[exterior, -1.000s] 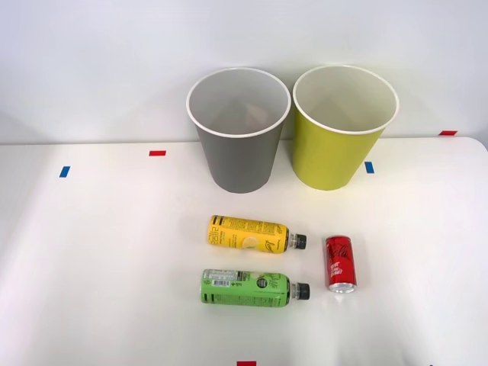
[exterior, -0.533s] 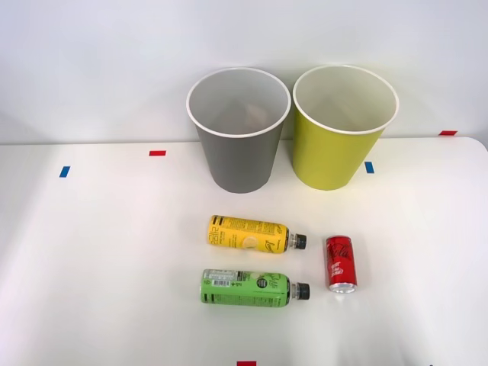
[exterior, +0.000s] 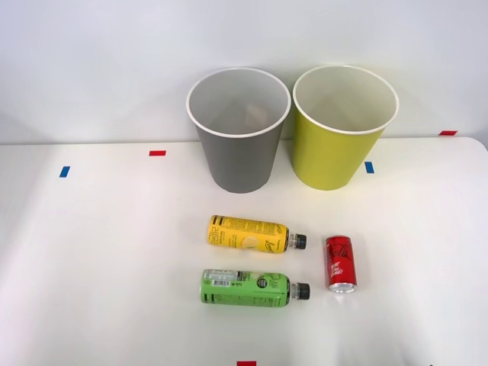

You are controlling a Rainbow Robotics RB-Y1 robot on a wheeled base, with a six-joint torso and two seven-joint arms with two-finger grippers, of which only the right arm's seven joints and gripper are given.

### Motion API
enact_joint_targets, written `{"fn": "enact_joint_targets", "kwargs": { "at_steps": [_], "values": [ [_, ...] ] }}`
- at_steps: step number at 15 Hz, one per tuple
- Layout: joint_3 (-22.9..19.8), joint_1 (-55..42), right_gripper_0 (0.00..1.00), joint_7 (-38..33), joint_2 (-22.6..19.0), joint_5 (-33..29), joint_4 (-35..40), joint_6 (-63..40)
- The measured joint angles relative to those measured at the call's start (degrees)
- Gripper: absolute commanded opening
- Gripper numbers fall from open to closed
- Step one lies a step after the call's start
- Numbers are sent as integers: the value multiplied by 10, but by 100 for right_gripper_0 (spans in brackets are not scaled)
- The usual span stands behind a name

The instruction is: Put cans in the gray bin, plastic bottles in the light green bin

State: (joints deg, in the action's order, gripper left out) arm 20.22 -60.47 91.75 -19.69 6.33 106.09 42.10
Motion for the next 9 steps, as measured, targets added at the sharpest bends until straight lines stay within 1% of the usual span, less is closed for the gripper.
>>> {"fn": "enact_joint_targets", "kwargs": {
  "at_steps": [9],
  "values": [
    [0, 0, 100, 0, 0, 0, 0, 0]
  ]
}}
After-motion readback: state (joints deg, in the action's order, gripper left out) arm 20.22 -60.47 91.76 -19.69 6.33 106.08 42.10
